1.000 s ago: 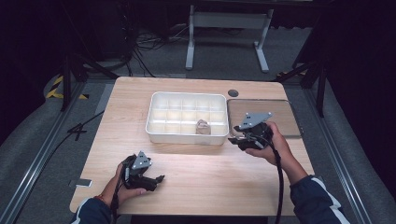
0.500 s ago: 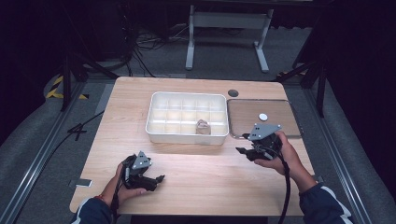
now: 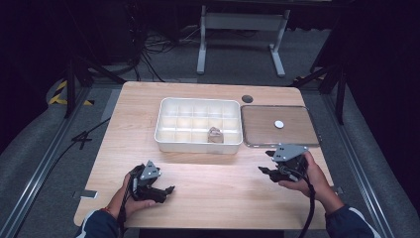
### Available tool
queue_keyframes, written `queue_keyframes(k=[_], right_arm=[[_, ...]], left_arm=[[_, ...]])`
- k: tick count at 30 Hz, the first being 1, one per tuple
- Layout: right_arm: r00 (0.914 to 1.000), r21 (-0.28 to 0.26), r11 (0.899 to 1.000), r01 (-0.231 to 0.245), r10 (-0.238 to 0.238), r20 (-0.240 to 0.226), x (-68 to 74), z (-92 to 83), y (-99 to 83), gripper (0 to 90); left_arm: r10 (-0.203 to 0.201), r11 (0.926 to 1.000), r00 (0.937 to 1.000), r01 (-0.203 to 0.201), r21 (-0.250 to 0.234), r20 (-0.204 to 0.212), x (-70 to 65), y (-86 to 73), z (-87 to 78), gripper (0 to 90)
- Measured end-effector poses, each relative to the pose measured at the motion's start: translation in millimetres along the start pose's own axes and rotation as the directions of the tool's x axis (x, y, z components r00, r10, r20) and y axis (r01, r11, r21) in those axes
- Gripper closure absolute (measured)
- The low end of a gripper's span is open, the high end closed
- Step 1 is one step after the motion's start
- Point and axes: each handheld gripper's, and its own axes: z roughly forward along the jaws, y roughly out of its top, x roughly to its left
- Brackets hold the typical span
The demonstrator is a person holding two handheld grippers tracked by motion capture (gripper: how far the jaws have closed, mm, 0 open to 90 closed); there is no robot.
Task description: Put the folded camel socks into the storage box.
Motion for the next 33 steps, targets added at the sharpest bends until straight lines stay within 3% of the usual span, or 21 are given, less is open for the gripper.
queue_keyframes(k=[4, 8, 17, 19, 23, 31, 33], right_arm=[[0.9999, 0.034, 0.999, -0.013, 0.013, 0.003, -0.4, 0.7, -16.0, 41.7], [0.9973, 0.034, 0.997, -0.068, 0.069, -0.024, -4.7, 1.8, -31.6, 41.0], [0.9951, 0.075, 0.992, -0.099, 0.099, 0.01, -7.0, 5.3, -68.3, 38.6], [0.9914, 0.052, 0.99, -0.13, 0.131, -0.007, -7.3, 3.8, -78.7, 37.7], [0.9895, 0.037, 0.989, -0.144, 0.144, -0.007, -7.0, 2.5, -87.2, 37.3], [0.9744, -0.003, 0.974, -0.225, 0.224, -0.016, -4.5, 1.0, -112.4, 36.0], [0.9664, -0.031, 0.966, -0.257, 0.256, -0.021, -4.2, -0.4, -118.7, 35.9]], left_arm=[[-0.001, 1.0, 1.0, 0.001, 0.0, 0.0, -0.1, 0.0, 0.0, 14.2], [0.0, 1.0, 1.0, 0.0, 0.0, 0.0, 0.0, 0.0, 0.0, 14.2], [0.009, 1.0, 1.0, -0.009, -0.001, 0.001, 0.8, 0.4, 0.4, 14.1], [0.009, 1.0, 1.0, -0.009, -0.001, 0.001, 0.8, 0.4, 0.4, 14.1], [0.009, 1.0, 1.0, -0.009, -0.001, 0.001, 0.8, 0.5, 0.4, 14.1], [0.009, 1.0, 1.0, -0.009, -0.001, 0.001, 0.8, 0.4, 0.4, 14.1], [0.009, 1.0, 1.0, -0.009, -0.001, 0.001, 0.8, 0.4, 0.4, 14.1]])
